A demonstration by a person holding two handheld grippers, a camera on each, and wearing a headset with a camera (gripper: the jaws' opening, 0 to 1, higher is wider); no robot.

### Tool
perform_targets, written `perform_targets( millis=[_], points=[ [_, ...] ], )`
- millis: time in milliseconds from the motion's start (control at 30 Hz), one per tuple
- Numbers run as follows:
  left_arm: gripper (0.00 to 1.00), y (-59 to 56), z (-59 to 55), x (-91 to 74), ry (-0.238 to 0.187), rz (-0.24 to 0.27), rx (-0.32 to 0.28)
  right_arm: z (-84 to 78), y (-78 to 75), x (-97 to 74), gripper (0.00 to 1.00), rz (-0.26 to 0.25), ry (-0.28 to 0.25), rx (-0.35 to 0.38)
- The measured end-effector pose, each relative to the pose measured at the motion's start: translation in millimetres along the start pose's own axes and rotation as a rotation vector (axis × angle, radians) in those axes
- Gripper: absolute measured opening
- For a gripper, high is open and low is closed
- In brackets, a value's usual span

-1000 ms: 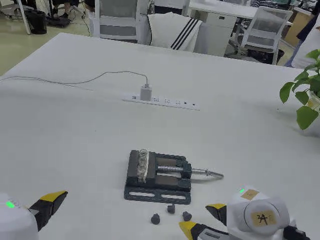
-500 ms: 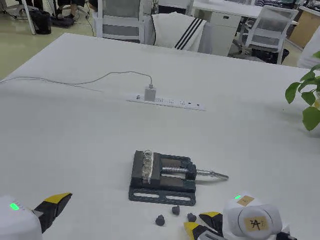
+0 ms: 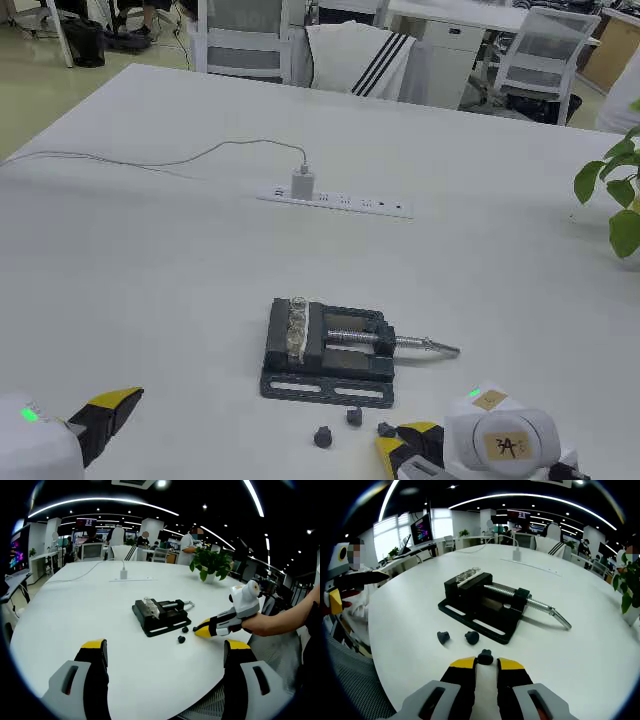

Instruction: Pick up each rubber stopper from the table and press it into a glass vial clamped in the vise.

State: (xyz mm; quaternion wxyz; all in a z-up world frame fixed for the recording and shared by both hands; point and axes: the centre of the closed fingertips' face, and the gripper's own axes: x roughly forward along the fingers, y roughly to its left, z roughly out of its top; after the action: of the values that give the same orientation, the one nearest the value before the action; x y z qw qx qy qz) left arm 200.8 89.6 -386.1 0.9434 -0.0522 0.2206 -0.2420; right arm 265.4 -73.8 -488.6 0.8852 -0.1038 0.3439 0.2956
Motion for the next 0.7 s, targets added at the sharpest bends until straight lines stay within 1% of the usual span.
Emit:
perform_targets(
  millis=[200,400,700],
  points=[
    [0.96,-0.3,-1.8,0.1,0.004,-0.001,0.001,-0.6,0.4,-0.8,0.11,0.0,0.0,-0.004],
    [0.96,-1.3,-3.5,0.0,0.008,-0.003,0.0,3.2,0.3,-1.4,0.11,0.003,-0.013,-0.02],
    [0.95,-0.2,-5.2,-0.1,0.01,0.0,-0.003,2.2,0.3,-0.8,0.09,0.007,-0.006,-0.018]
  ],
)
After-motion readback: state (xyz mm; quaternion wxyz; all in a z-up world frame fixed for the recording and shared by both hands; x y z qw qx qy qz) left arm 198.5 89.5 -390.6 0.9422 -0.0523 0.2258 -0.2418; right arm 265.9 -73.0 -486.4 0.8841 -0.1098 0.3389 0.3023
